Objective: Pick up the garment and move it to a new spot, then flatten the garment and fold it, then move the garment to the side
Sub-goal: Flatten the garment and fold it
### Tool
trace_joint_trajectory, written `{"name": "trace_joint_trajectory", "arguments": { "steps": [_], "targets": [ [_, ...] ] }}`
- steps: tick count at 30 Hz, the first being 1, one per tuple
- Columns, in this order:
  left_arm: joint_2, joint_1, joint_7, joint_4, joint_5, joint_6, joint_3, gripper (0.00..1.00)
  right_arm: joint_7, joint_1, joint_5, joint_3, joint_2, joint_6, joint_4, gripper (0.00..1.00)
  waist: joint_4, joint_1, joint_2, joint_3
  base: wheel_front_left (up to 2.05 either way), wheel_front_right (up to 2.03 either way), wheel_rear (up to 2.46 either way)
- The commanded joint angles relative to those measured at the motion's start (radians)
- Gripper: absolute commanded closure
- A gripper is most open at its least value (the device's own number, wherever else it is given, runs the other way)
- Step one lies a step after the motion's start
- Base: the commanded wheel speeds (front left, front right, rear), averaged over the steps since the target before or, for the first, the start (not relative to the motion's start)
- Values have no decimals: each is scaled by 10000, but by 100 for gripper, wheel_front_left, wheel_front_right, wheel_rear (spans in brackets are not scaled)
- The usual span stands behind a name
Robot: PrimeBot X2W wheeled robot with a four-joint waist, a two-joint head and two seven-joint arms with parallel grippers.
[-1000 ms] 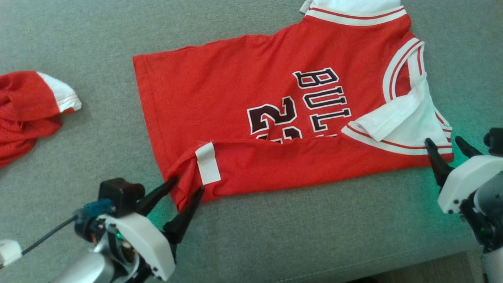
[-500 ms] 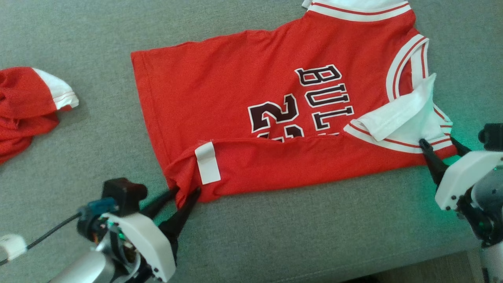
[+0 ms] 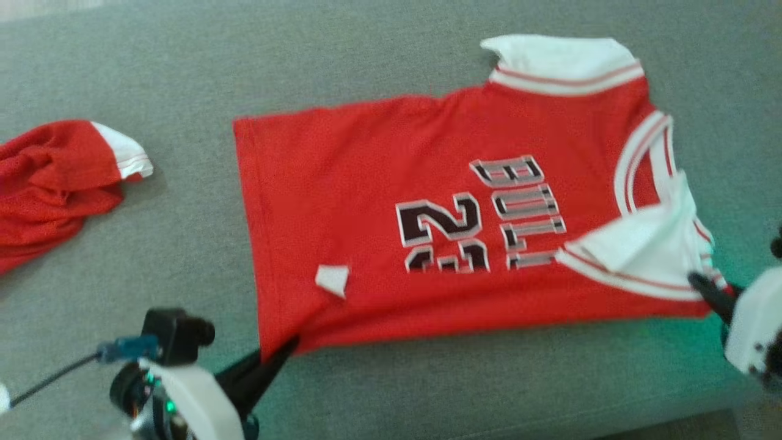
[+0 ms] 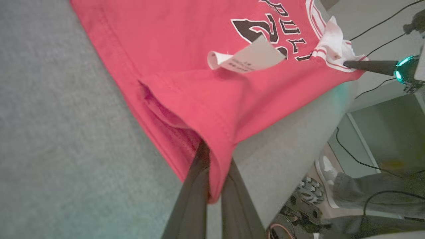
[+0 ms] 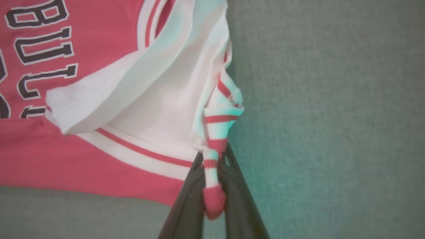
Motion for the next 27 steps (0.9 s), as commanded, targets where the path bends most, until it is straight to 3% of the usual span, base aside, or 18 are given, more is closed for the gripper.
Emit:
{"name": "trace_joint_trajectory", "arguments": {
  "steps": [1,5,6,7,8,9,15,22,27],
  "targets": [
    [528,83,27,-471,-164,90,531,100,277,330,242,-46,-615,75,-534,100,69,0,0,-56,0,0,0],
    [666,642,-110,-764,-514,288,632,100,606,962,401,-87,-1016,75,-947,100,122,0,0,-45,0,0,0],
    [608,713,-187,-703,-526,346,636,100,547,1010,283,-107,-1029,75,-939,96,132,0,0,-32,0,0,0],
    [505,762,-263,-592,-530,416,626,100,478,1027,168,-67,-1026,75,-935,51,139,0,0,-17,0,0,0],
    [423,769,-293,-469,-458,475,571,62,419,1021,72,-21,-1003,75,-903,0,140,0,0,-7,0,0,0],
    [345,742,-321,-346,-322,527,497,4,353,992,-26,27,-983,75,-878,0,141,0,0,-7,0,0,0],
    [43,650,-655,91,-21,751,496,0,191,894,-19,103,-1170,75,-1121,0,149,0,0,-16,0,0,0],
    [783,-152,-759,-546,456,1008,1279,0,-109,-828,446,-952,-1085,75,-1917,0,139,0,0,538,0,0,0],
    [-117,-2527,-105,-113,1033,986,1192,0,288,-3278,-123,-949,-237,75,-951,0,510,0,0,1312,0,0,0]
  ]
}}
